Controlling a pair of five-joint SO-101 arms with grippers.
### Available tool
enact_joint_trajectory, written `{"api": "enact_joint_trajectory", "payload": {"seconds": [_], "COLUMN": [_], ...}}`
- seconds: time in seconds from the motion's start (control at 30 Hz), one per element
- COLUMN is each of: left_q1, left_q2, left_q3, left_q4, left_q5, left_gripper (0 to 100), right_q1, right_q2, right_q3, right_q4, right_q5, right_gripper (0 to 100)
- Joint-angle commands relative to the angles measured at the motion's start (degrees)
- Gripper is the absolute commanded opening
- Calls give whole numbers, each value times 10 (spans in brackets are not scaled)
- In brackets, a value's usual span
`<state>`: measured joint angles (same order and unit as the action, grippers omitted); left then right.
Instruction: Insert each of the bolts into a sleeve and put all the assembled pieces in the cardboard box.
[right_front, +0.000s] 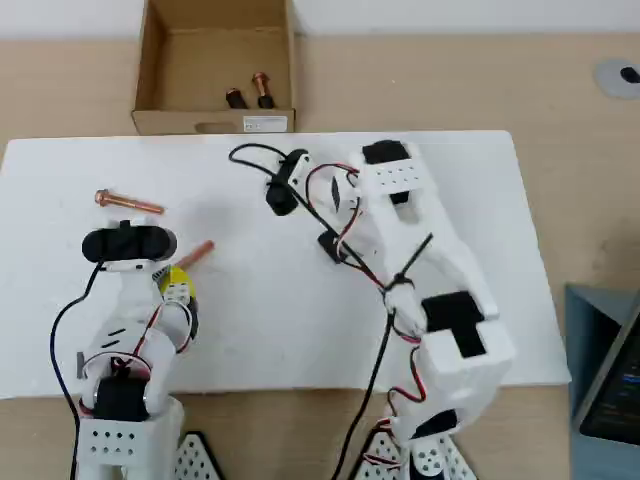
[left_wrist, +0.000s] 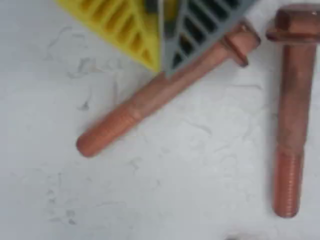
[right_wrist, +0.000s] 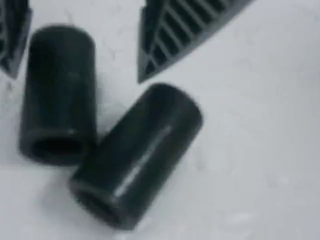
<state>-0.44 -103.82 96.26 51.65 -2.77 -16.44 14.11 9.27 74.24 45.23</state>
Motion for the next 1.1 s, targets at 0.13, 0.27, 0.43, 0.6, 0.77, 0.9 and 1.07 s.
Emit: {"api": "enact_joint_trajectory", "payload": {"seconds": [0.13,0.27,0.43,0.6,0.77,0.9,1.07], "left_q1": [-6,-6,-6,-6,-6,-6,-6], "left_q2": [-6,-6,-6,-6,-6,-6,-6], "left_q3": [8,8,8,8,8,8,8], "left_q4": [3,3,3,3,3,3,3], "left_q5": [0,0,0,-1,-2,-3,-2], "left_gripper": [2,2,2,2,2,2,2], "right_q1": [-5,0,1,1,-2,-2,-2], "right_q2": [50,83,106,97,57,21,-20], "right_q3": [-47,-73,-84,-90,-111,-141,-206], "right_q4": [-13,-12,-11,-8,23,55,118], "right_q5": [5,5,5,1,0,-13,-44], "right_gripper": [174,147,87,8,10,10,10]}}
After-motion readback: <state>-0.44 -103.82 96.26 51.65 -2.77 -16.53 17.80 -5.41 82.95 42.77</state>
